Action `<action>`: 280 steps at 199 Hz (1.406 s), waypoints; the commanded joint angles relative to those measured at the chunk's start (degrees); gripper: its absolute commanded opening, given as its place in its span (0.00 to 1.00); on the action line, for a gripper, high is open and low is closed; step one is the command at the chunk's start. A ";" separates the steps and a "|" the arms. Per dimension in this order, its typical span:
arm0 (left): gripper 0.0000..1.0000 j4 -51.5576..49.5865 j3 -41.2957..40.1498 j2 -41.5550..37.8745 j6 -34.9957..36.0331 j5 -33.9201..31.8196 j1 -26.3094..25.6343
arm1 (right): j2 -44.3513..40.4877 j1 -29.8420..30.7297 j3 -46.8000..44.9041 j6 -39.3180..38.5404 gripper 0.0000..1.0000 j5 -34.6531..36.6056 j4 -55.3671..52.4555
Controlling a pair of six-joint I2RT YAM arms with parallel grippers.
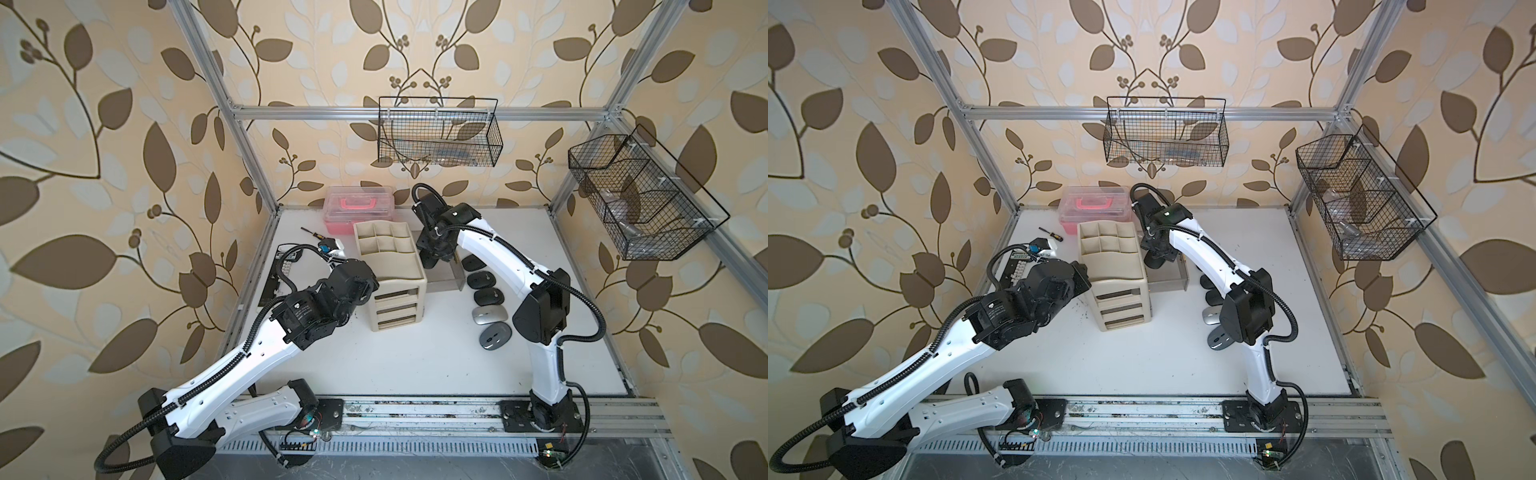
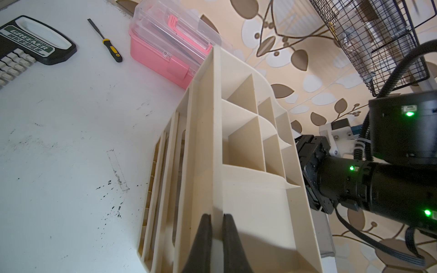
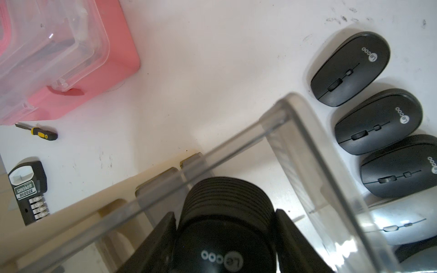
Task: Take the mice out of the drawer
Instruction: Pick up the mouse from the drawer, then place the mouse at the center of the board.
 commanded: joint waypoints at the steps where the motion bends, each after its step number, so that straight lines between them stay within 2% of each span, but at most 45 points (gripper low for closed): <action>1: 0.00 3.18 -0.27 -0.30 -1.27 -2.97 0.32 | -0.53 1.67 -1.25 -0.93 0.53 -2.53 -0.67; 100: 0.00 2.13 0.10 0.22 -2.05 -4.00 0.31 | -9.29 1.76 -7.31 -4.84 0.50 0.12 1.66; 184: 0.00 0.90 0.41 0.53 -2.16 -5.23 0.26 | -14.89 0.29 -7.05 -6.52 0.50 2.01 0.87; 219: 0.00 0.59 0.36 1.19 -2.25 -5.55 0.31 | -18.24 -3.33 -7.64 -5.21 0.50 -1.70 1.82; 280: 0.00 -2.83 1.31 1.51 -1.68 -9.98 0.40 | -22.69 -11.69 -12.05 -1.48 0.51 -7.91 4.57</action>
